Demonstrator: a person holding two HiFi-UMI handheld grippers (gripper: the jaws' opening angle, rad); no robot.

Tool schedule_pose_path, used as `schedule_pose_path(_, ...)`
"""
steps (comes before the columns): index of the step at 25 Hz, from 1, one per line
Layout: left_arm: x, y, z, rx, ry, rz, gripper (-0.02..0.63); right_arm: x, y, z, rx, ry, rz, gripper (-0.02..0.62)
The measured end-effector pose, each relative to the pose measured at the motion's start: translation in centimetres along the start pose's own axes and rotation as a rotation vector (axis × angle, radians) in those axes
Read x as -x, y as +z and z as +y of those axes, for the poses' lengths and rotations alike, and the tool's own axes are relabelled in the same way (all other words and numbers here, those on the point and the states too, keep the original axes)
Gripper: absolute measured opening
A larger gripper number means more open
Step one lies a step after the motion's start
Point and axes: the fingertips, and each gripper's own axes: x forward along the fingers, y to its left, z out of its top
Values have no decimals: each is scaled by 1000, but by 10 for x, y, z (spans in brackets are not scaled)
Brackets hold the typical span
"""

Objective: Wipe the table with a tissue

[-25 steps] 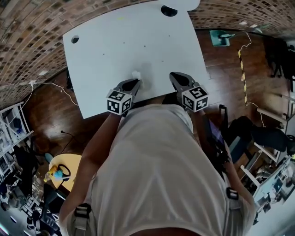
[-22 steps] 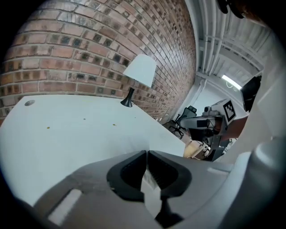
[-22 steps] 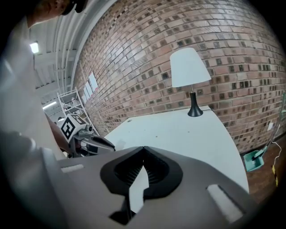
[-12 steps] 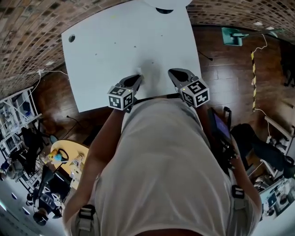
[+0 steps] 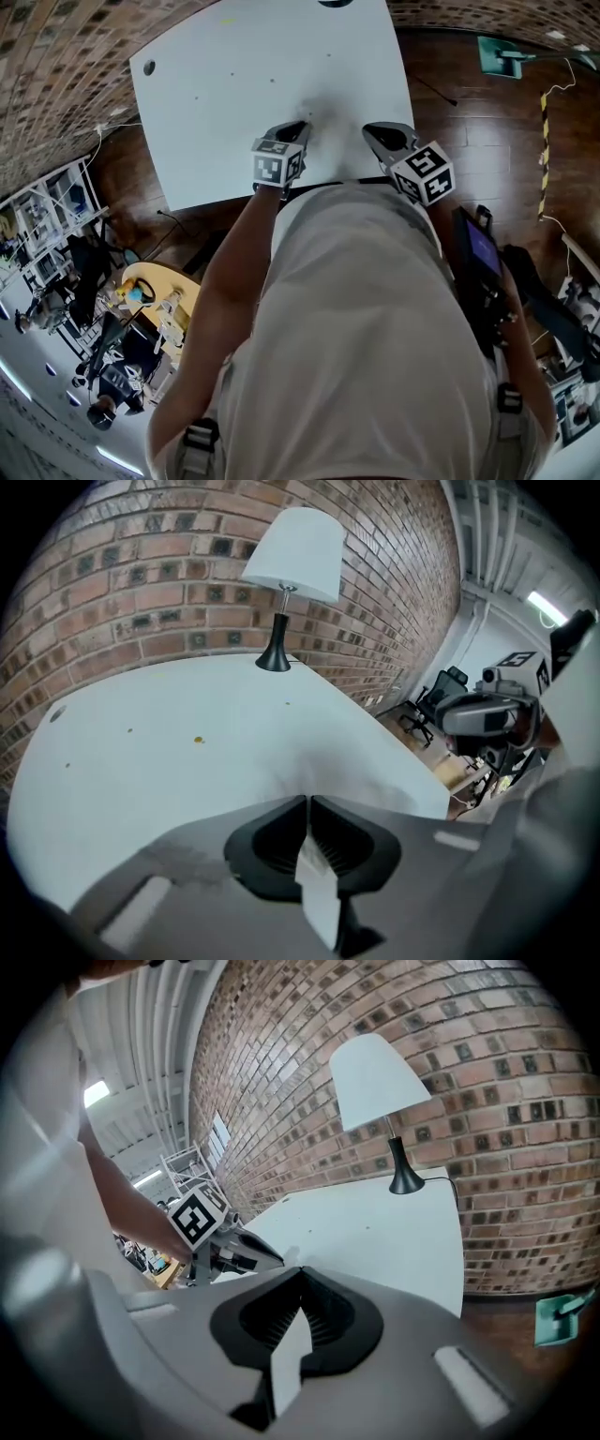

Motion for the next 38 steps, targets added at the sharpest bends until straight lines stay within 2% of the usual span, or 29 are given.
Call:
schedule_pose_path(3, -1, 7, 2, 29, -2, -16, 23, 5, -2, -5, -10, -9, -8, 8)
schedule_pose_path(7, -5, 8, -2, 32, -83, -13, 23, 9, -5, -8, -51, -31, -23, 8)
schedule_pose_path(10, -5, 6, -6, -42, -111, -2, 23, 8, -5, -9, -70, -63, -34, 8)
schedule_pose_path(14, -14, 7, -39, -196, -223, 7, 23, 11, -6, -6, -103, -105, -55, 8)
schedule_pose_path(16, -25, 10, -42, -227, -218, 25, 23, 13, -8, -5, -116, -126, -58, 8)
schedule_pose_path(19, -38, 10, -36, -209, -192, 38, 23, 16, -11, -2, -125, -152, -61, 8)
schedule_pose_path(27, -48, 9, -33, -126, -262, 22, 21, 9, -14, 6, -151, -192, -53, 8)
schedule_pose_path(31, -41, 7, -20, -121, -201, 36, 21, 5, -13, 10, -147, -190, -52, 8)
schedule_pose_path(38, -21, 3, 11, -37, -119, 37, 21, -6, -10, 18, -140, -164, -47, 8)
